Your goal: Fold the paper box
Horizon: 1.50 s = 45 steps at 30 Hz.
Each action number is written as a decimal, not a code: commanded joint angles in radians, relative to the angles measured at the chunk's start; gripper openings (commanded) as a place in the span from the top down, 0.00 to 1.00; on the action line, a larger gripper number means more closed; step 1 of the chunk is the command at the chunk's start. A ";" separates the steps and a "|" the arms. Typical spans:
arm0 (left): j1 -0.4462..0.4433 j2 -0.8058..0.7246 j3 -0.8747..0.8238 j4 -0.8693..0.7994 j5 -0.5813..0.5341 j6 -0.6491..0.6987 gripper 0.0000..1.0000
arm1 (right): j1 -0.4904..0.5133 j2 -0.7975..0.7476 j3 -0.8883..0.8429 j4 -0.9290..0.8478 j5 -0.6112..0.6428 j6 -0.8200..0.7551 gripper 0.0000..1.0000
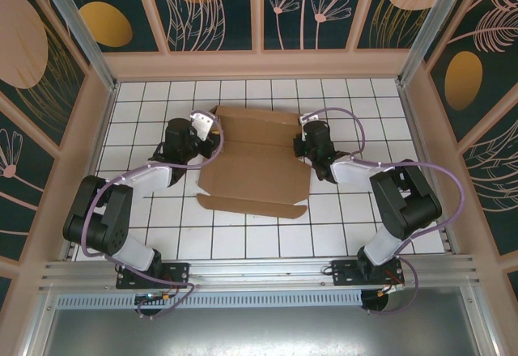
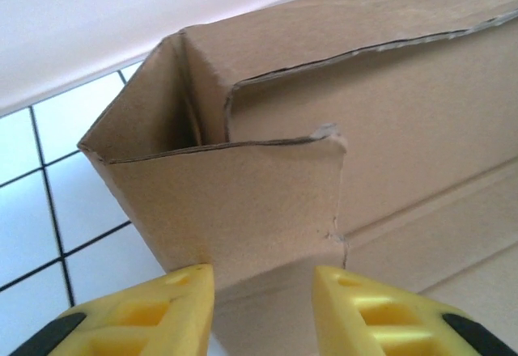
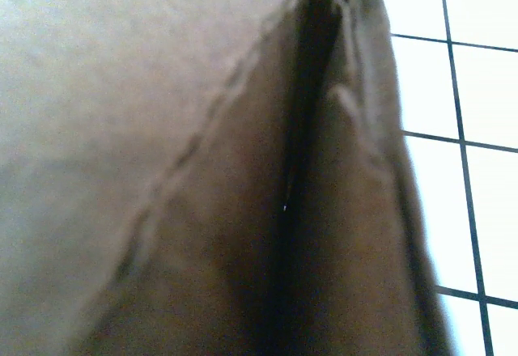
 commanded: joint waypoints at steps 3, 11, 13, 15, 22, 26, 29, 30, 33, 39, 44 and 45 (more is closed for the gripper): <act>-0.002 0.010 0.001 0.049 -0.094 0.026 0.58 | 0.017 -0.042 -0.010 0.046 -0.029 -0.016 1.00; -0.003 0.046 0.057 0.001 -0.005 0.035 0.60 | 0.018 -0.047 -0.011 0.045 -0.034 -0.020 1.00; -0.003 0.020 0.042 0.011 0.075 0.006 0.61 | 0.015 -0.035 -0.003 0.035 -0.011 -0.014 1.00; -0.005 -0.011 0.017 0.035 0.131 -0.039 0.62 | 0.003 -0.015 0.012 0.020 0.006 0.006 1.00; -0.027 -0.117 -0.037 -0.002 0.168 -0.098 0.60 | -0.034 0.012 0.050 0.007 -0.024 0.021 1.00; -0.026 -0.232 -0.081 -0.009 0.100 -0.108 0.60 | -0.037 -0.008 0.010 0.058 -0.045 -0.027 1.00; -0.026 -0.324 -0.124 0.010 0.042 -0.124 0.62 | -0.037 -0.015 -0.043 0.156 -0.054 -0.081 1.00; -0.025 -0.356 -0.138 0.020 0.018 -0.132 0.62 | -0.037 -0.018 -0.062 0.193 -0.050 -0.097 1.00; -0.023 -0.439 -0.172 0.045 -0.054 -0.150 0.63 | -0.041 -0.017 -0.081 0.234 -0.040 -0.112 1.00; 0.050 -0.517 -0.230 0.058 -0.242 -0.199 0.66 | -0.042 -0.008 -0.075 0.227 -0.037 -0.099 1.00; 0.114 -0.416 -0.219 0.001 -0.019 -0.152 0.64 | -0.042 0.007 -0.062 0.207 -0.043 -0.090 1.00; 0.114 -0.381 -0.205 -0.026 0.019 -0.131 0.63 | -0.041 0.011 -0.059 0.203 -0.043 -0.089 1.00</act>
